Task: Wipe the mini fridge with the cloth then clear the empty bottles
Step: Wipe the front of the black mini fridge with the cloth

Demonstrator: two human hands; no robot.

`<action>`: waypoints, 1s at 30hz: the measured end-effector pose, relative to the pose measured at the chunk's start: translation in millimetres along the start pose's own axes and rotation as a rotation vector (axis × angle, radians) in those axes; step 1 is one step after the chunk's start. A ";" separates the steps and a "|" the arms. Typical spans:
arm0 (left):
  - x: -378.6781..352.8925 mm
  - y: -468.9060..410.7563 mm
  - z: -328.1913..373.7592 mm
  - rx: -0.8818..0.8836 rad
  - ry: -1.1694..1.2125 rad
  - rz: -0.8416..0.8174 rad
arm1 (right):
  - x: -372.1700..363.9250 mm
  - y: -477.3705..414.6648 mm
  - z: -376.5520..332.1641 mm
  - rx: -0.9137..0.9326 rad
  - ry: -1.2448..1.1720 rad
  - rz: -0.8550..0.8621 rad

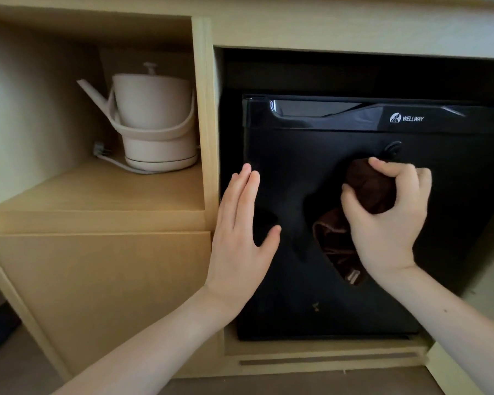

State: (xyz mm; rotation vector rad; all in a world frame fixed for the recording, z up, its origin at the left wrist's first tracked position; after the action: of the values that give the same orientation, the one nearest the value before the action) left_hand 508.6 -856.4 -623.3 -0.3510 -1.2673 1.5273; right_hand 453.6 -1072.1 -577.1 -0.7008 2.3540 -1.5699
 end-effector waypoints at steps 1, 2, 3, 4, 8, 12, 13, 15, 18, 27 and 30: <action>-2.8 3.4 -3.1 0.024 0.023 -0.018 | -3.6 7.3 0.2 0.010 0.002 0.004; -5.4 7.6 -7.3 0.061 0.056 -0.035 | -9.0 17.9 0.3 0.031 0.004 -0.016; -7.8 11.8 -12.0 0.106 0.095 -0.052 | -16.3 32.3 1.4 0.057 0.004 -0.069; -10.6 15.2 -16.7 0.146 0.135 -0.072 | -24.8 49.9 3.8 0.079 0.003 -0.156; -13.7 21.6 -23.5 0.174 0.166 -0.112 | -47.9 114.1 14.0 0.196 0.098 -0.531; -16.5 29.3 -28.6 0.193 0.156 -0.162 | -31.9 79.7 8.1 0.171 0.070 -0.421; -16.3 30.8 -29.3 0.186 0.153 -0.167 | -22.7 60.1 7.0 0.132 0.045 -0.310; -16.1 32.1 -30.2 0.178 0.140 -0.157 | -7.9 25.9 4.7 0.101 0.022 -0.127; -17.0 33.3 -30.1 0.192 0.143 -0.128 | -10.5 19.7 3.8 0.077 0.018 -0.083; -18.5 33.0 -28.4 0.197 0.120 -0.105 | -38.0 99.3 11.7 0.143 0.067 -0.488; -19.3 33.5 -30.3 0.191 0.118 -0.106 | -29.3 51.4 -1.3 0.139 -0.002 -0.279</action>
State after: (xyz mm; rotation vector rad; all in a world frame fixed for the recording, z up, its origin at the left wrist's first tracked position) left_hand 521.4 -852.2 -670.6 -0.2423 -1.0229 1.5003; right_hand 464.8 -1040.2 -625.6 -1.0324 2.1932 -1.8211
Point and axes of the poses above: each hand's wrist, its own y-axis away from the middle knuckle, its own x-axis out of the back of the hand, z = x × y, the point moved 8 cm from there along -y, towards the middle knuckle, and after that the axes turned 3 degrees about -z, right-handed, at the moved point
